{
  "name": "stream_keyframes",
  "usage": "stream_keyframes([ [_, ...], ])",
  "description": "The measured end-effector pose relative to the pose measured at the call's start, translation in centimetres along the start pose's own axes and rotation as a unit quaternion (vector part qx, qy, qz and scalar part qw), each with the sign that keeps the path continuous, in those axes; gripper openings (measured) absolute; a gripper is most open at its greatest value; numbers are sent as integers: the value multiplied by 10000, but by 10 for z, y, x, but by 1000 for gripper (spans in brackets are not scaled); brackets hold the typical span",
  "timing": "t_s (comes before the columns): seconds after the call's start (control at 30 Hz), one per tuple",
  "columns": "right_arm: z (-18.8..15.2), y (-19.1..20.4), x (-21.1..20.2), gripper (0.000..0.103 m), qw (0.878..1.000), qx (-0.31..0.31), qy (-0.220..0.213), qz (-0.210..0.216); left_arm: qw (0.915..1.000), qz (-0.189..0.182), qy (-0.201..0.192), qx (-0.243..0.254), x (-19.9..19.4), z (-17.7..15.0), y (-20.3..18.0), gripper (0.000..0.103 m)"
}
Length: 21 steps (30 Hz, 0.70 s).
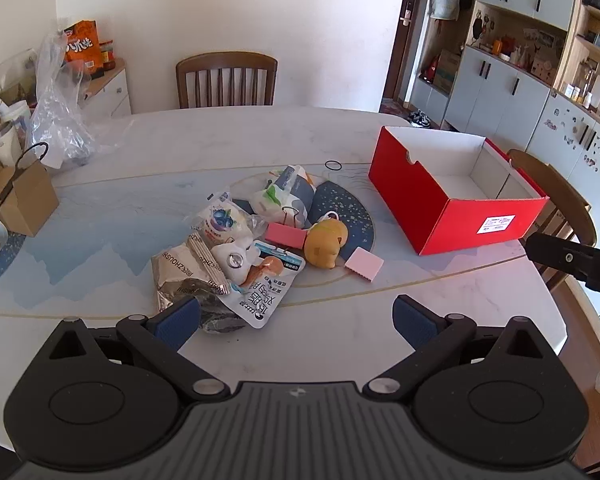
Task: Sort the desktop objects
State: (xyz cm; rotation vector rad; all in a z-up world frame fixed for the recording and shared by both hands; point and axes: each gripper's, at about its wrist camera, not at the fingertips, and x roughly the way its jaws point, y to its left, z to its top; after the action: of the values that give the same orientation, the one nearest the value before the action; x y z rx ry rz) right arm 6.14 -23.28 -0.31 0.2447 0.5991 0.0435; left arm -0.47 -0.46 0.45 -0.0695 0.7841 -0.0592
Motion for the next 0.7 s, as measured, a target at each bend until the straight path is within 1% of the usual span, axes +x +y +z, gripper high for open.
stream_keyframes([
  [0.4,0,0,-1,102,10000,-12,6,22,10000,-6,42,12,1,0,-3,103],
  [0.53,0,0,-1,102,10000,-6,5,35,9999,-133,88,35,2,-1,-5,103],
  [0.63,-1,-3,-4,100,9996,49,-65,255,9998,-156,123,26,3,-1,-5,103],
  [0.7,0,-2,-5,100,9995,12,-119,303,9998,-170,118,16,3,-2,-6,103],
])
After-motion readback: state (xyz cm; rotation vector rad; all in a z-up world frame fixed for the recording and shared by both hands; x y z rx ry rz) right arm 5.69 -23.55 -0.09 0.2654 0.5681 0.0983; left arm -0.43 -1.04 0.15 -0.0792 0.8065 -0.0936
